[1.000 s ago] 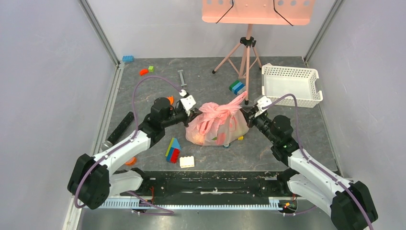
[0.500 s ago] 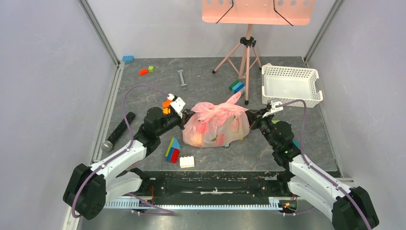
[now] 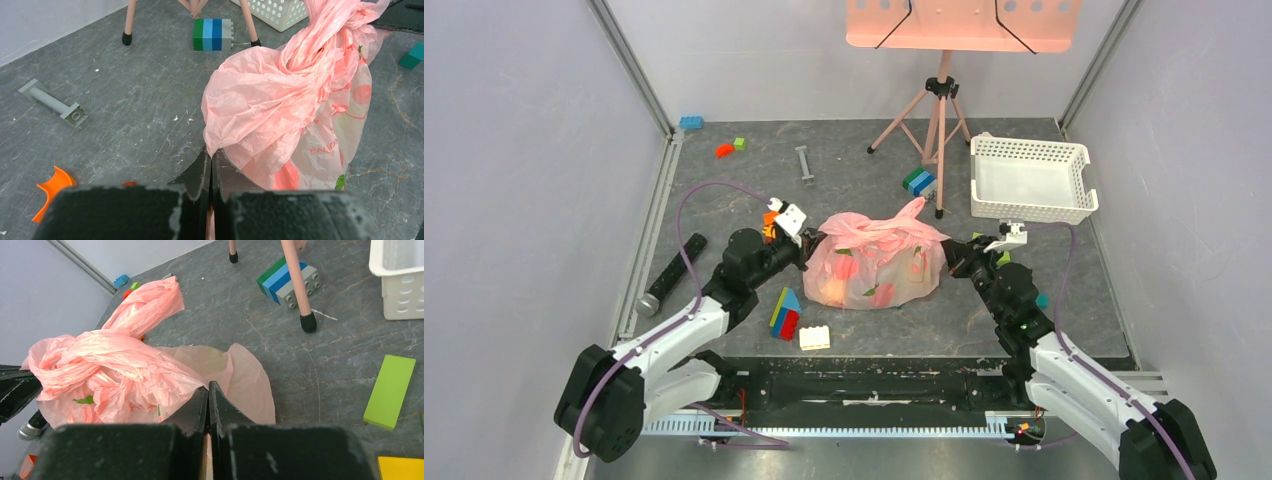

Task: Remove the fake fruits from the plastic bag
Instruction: Untie the plastic bag at the center of the board.

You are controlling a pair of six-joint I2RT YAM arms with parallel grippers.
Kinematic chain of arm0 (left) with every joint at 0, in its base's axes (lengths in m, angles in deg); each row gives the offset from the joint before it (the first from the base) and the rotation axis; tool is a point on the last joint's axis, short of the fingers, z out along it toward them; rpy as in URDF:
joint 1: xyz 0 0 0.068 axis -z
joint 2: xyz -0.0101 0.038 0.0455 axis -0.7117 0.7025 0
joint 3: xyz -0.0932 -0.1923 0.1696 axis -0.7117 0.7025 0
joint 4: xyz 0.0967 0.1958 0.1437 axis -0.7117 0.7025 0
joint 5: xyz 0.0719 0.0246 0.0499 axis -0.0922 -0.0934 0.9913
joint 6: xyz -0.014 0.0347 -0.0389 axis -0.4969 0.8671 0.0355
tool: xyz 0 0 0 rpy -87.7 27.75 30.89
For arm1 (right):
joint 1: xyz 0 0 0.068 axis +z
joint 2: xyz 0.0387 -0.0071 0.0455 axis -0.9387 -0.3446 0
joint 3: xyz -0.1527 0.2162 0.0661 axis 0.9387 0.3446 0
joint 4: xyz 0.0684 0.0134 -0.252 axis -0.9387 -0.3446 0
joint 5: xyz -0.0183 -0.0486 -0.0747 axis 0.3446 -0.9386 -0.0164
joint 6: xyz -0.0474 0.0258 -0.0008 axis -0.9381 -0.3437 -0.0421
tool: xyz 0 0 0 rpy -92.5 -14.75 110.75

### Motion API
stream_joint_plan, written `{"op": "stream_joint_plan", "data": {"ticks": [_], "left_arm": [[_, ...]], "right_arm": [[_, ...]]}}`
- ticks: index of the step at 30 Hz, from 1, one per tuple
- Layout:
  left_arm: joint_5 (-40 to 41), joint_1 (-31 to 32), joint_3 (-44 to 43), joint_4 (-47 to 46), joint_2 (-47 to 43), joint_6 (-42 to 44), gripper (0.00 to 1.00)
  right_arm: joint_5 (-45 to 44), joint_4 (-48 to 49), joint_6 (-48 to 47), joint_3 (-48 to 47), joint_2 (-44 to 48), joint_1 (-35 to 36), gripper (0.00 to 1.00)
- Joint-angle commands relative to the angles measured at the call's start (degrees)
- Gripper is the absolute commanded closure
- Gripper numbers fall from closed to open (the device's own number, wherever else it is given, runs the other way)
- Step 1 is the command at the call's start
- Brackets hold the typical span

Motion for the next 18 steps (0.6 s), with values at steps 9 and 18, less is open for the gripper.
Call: {"op": "stream_joint_plan", "data": {"ticks": [9, 18], "left_arm": [[-2.1, -0.4, -0.8, -4.0, -1.6, -0.1, 0.98], [-5.8, -0.4, -3.7, -1.3, 0.0, 2.6, 0.98]], "right_arm": [[8.5, -1.5, -18.5, -2.8, 4.5, -0.5, 0.63], [28.0, -7.7, -43.3, -12.4, 4.1, -0.6, 0.19]]}}
